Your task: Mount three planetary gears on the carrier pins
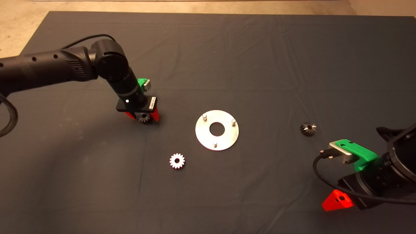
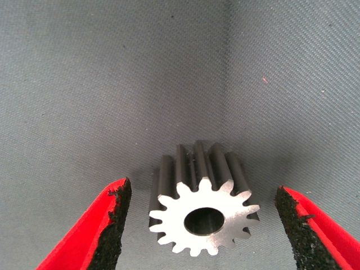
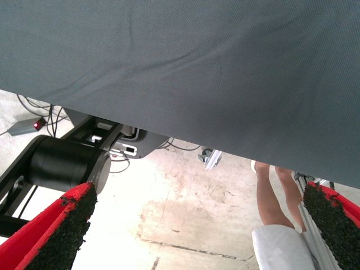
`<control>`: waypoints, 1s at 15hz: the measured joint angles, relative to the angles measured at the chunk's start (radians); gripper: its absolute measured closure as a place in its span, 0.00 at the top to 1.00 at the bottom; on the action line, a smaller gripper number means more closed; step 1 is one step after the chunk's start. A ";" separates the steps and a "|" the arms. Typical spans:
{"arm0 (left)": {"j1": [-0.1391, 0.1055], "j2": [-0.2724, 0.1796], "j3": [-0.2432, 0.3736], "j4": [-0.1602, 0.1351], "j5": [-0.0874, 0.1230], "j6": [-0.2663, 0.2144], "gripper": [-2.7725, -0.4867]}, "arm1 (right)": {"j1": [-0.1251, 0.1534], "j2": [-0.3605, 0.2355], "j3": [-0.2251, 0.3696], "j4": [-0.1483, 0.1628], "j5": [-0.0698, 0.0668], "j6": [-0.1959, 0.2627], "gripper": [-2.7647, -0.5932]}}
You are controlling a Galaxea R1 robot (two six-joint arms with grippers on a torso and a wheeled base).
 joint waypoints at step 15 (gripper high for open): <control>0.000 0.000 0.000 0.000 0.000 0.000 0.38 | 0.000 0.000 0.000 0.000 0.000 0.000 0.98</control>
